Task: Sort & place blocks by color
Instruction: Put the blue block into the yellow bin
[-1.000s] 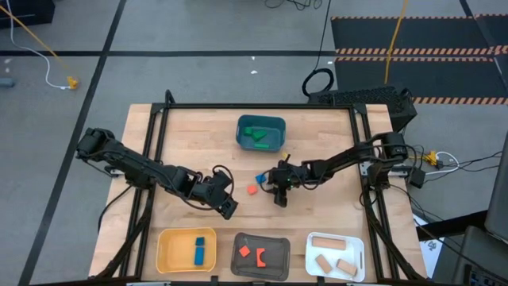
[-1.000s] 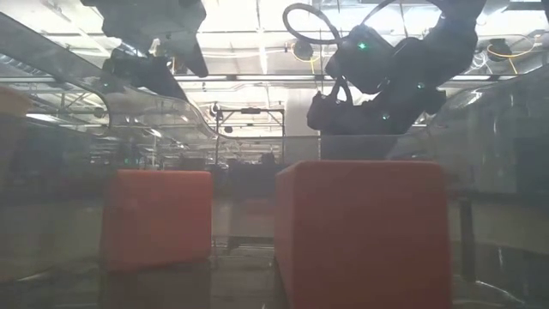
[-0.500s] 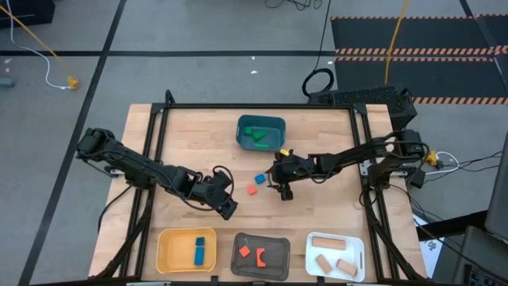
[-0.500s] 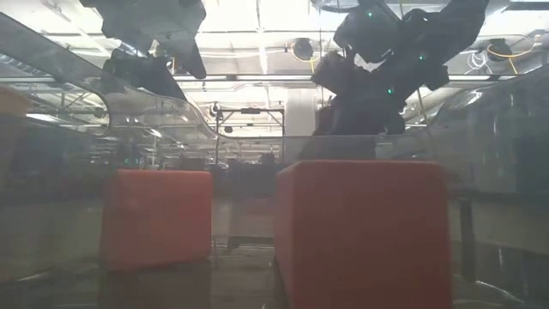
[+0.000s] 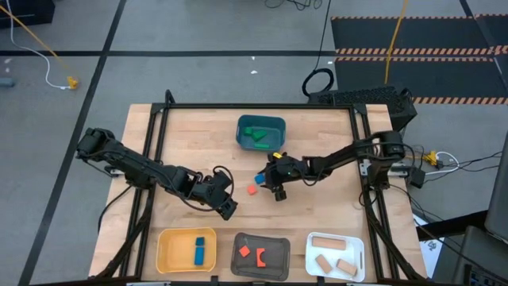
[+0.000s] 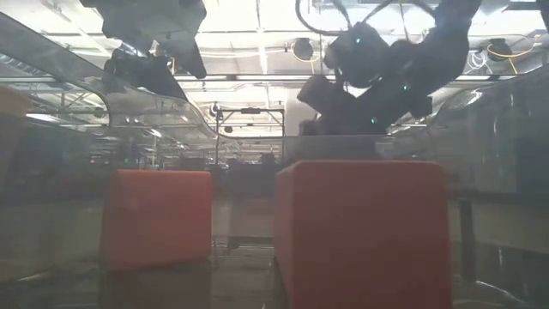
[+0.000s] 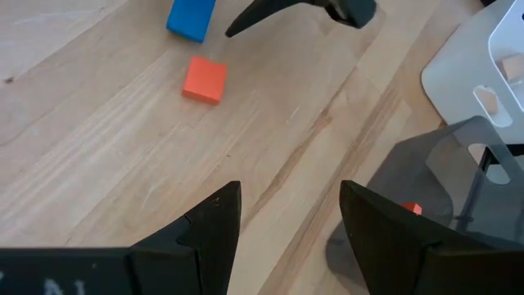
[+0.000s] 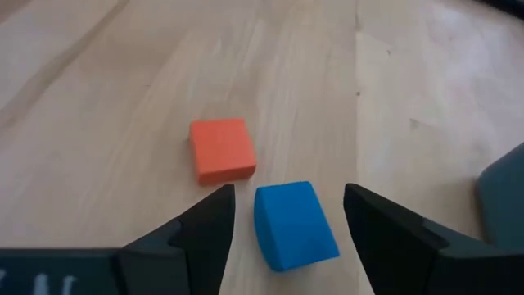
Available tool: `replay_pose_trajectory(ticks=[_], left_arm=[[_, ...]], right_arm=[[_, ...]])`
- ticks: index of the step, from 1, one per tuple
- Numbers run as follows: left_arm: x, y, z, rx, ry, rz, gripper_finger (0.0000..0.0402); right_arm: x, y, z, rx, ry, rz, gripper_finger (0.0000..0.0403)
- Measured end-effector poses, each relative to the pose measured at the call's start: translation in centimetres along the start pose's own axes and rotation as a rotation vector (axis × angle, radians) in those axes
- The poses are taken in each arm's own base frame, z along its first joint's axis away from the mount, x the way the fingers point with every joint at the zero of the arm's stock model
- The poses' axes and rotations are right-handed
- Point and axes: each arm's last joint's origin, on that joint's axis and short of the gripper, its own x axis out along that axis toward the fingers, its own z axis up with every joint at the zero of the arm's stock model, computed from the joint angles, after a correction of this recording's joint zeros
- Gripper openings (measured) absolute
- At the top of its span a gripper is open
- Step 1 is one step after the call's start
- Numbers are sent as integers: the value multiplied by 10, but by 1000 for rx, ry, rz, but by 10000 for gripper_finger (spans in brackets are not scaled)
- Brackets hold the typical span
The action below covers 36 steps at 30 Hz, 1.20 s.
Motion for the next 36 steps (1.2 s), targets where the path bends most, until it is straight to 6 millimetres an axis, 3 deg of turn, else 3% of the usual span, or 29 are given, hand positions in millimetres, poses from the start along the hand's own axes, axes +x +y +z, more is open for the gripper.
replay_pose_trajectory(ticks=[6, 25, 29, 34, 36], left_arm=[[0, 0, 0, 0, 0, 0, 209], [0, 0, 0, 3, 0, 1, 209], [0, 0, 0, 2, 0, 1, 209], [0, 0, 1, -7, -25, 15, 209], [0, 1, 1, -16, -43, 25, 209]], right_arm=[[9, -4, -13, 19, 10, 52, 221], [19, -16, -27, 106, -13, 82, 217], [19, -16, -27, 144, -11, 83, 186], [19, -16, -27, 236, -8, 83, 116], [19, -16, -26, 275, -8, 83, 115]])
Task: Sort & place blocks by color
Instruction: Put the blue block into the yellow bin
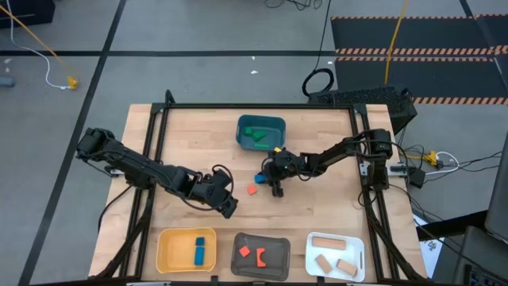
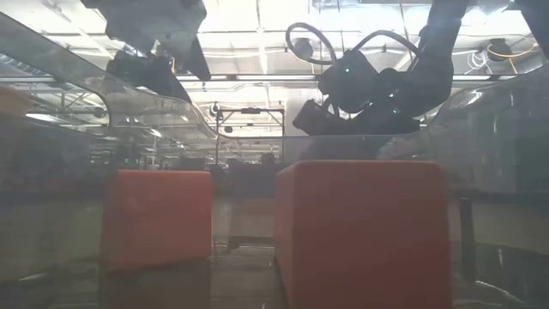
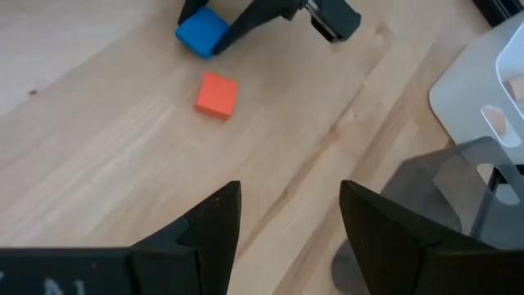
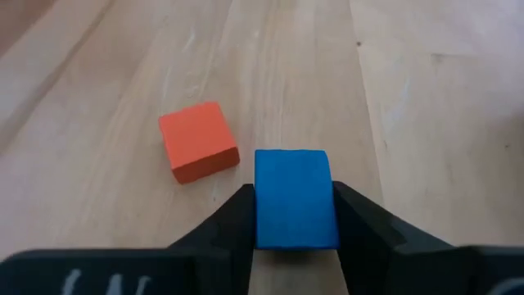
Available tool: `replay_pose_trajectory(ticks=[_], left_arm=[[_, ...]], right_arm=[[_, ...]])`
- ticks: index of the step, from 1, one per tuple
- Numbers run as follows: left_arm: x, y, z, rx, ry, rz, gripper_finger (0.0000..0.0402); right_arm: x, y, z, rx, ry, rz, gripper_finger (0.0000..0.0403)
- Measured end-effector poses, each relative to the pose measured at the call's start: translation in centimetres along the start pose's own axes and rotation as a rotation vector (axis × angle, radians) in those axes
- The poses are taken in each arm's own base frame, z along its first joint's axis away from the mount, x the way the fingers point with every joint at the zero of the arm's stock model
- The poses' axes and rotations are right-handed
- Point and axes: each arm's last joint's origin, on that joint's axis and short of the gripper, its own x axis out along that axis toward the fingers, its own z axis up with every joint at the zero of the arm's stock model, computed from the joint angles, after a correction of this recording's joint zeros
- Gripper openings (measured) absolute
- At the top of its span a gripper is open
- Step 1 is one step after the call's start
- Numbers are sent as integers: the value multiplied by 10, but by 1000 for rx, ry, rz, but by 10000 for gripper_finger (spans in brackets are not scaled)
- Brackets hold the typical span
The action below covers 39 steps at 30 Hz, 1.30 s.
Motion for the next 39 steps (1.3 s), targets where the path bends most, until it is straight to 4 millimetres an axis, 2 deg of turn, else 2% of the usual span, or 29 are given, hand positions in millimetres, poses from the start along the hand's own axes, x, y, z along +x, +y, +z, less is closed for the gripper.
replay_pose_trajectory(ticks=[7, 14, 21, 26, 28, 33, 39], left_arm=[[0, 0, 0, 9, -5, 3, 209], [2, -4, 6, -34, -134, 8, 209], [17, -10, 13, -74, -241, -28, 209], [38, -13, 15, -108, -268, -50, 209], [41, -13, 15, -120, -271, -53, 209], [47, -11, 14, -148, -265, -36, 209], [47, -11, 15, -165, -292, -26, 209]], right_arm=[[-2, 2, 2, 80, 0, 4, 115], [-19, 4, 26, 64, -83, 5, 115], [-34, 32, 50, -174, -184, 49, 115], [-36, 50, 54, -298, -204, -11, 115], [-35, 54, 53, -337, -190, -50, 115], [-35, 59, 52, -364, -172, -110, 115], [-36, 65, 56, -384, -211, -103, 115]])
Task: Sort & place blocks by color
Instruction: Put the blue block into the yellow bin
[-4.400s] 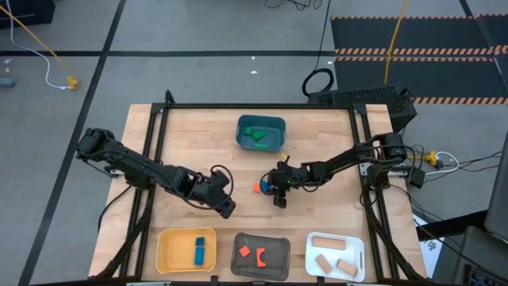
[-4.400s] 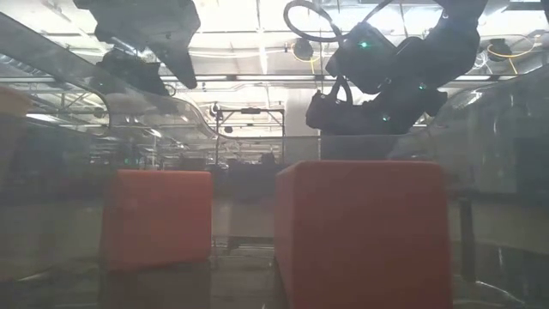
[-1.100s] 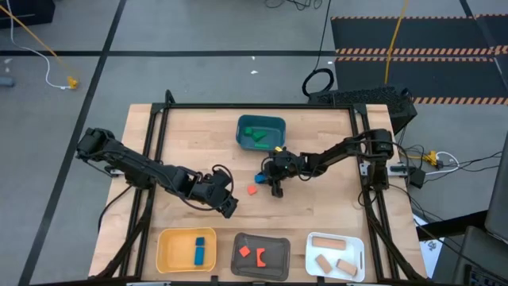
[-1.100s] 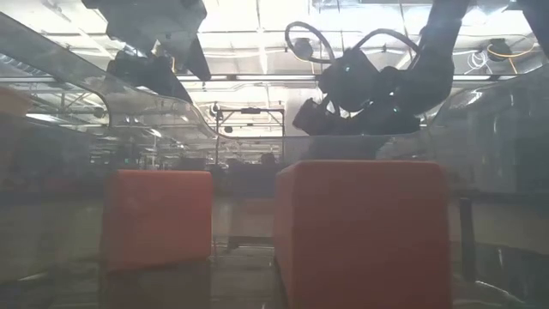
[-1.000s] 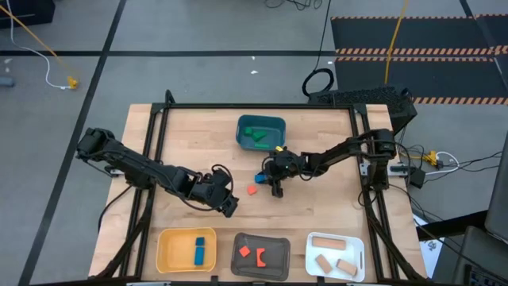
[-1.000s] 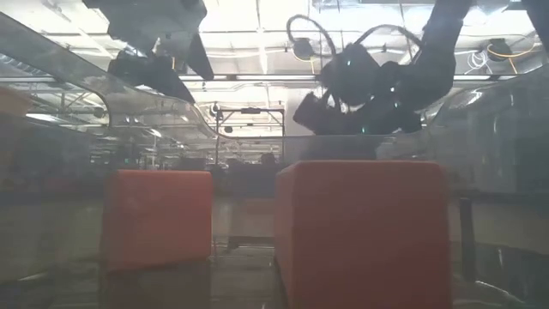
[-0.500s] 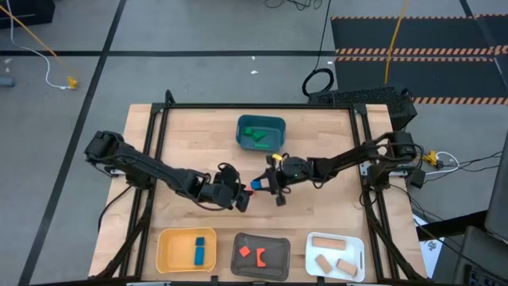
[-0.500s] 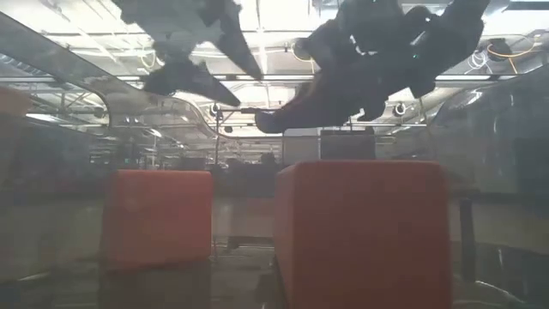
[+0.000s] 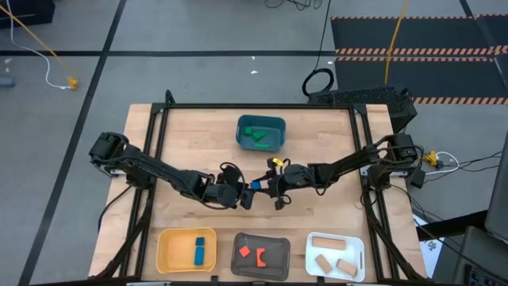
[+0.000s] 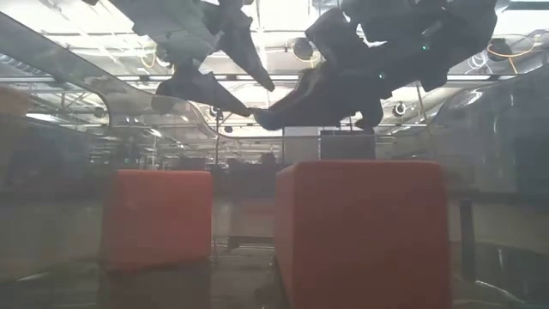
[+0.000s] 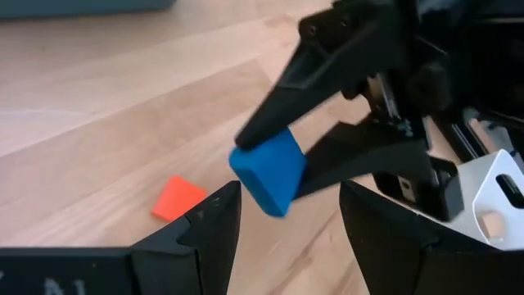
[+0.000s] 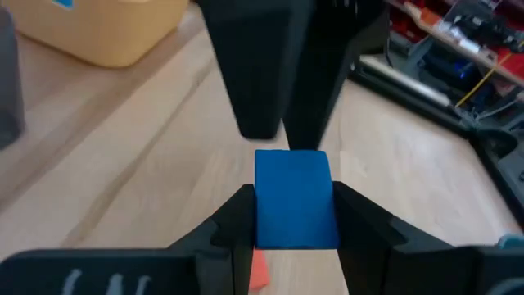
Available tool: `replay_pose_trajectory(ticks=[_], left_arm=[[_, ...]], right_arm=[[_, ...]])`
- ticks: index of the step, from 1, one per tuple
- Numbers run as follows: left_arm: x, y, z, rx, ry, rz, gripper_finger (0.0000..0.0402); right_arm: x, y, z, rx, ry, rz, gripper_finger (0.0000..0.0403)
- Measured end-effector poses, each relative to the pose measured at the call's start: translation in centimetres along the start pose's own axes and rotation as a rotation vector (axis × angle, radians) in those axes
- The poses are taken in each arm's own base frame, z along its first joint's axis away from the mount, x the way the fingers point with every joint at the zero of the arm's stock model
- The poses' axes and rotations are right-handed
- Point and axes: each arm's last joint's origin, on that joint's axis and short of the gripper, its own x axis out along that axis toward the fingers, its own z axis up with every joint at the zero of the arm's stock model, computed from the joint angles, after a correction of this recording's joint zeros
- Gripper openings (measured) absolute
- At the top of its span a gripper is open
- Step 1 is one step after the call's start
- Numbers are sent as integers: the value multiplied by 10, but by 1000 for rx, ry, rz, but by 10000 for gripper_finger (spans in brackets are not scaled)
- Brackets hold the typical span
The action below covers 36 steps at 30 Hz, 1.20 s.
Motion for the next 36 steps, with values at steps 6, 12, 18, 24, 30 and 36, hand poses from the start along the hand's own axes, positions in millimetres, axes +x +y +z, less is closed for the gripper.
replay_pose_trajectory(ticks=[6, 12, 18, 24, 30, 36], left_arm=[[0, 1, 2, -12, -24, 10, 209], [2, 2, 6, -34, -36, 10, 209], [4, 0, 12, 9, -61, -19, 193], [4, -2, 12, 18, -52, -30, 101], [3, -2, 10, 23, -49, -32, 98], [3, -1, 9, 18, -44, -22, 96]], right_arm=[[-1, 3, 9, -9, -76, -10, 115], [-2, 6, 15, -13, -130, -18, 115], [-2, 8, 19, -20, -161, -21, 118], [-3, 9, 20, -60, -168, -25, 127], [-3, 8, 20, -65, -173, -29, 123], [-3, 7, 20, -54, -155, -75, 186]])
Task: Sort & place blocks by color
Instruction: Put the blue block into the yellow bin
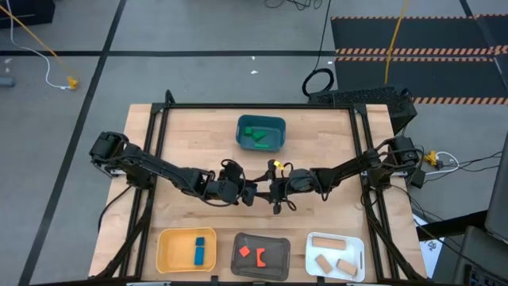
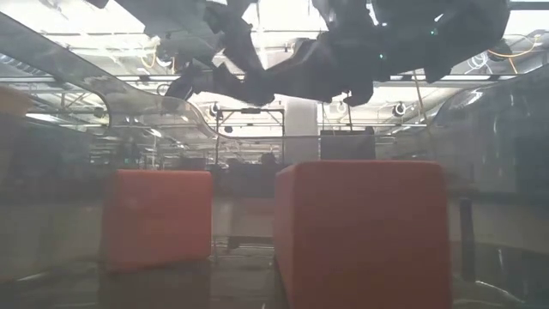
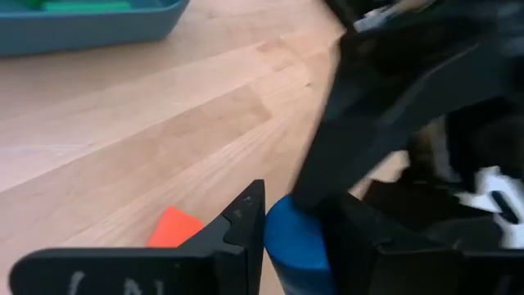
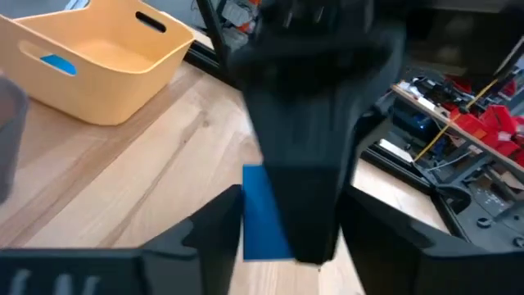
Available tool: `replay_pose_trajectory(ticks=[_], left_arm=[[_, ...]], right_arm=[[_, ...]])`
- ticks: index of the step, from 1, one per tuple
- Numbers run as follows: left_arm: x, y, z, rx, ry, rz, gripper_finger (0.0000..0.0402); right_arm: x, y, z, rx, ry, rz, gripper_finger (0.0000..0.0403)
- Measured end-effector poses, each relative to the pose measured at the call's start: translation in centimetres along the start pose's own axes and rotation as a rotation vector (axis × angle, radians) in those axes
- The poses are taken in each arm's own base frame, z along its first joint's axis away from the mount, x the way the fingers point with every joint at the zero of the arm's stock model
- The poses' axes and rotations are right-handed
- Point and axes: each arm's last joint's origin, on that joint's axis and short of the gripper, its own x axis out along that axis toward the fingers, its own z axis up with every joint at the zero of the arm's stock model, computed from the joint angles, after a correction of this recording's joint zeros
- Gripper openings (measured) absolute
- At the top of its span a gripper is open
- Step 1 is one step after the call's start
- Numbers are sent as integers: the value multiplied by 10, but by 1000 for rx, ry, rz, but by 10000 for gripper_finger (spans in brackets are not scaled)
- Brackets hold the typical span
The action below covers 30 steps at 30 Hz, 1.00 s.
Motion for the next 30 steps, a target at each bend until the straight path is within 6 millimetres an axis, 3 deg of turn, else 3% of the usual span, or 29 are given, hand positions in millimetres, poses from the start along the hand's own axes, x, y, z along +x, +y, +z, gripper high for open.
replay_pose_trajectory(ticks=[7, 18, 24, 30], left_arm=[[1, 2, -1, 14, 6, 20, 94], [-15, 11, 3, 68, 96, 89, 94], [-45, 3, 1, 54, 238, -15, 94], [-84, -15, -25, -45, 364, -131, 101]], right_arm=[[-1, 1, -3, 64, 69, -67, 248], [-6, 18, -22, 316, 300, -9, 250], [-6, 20, -22, 466, 306, -19, 250], [-6, 19, -20, 721, 285, -57, 249]])
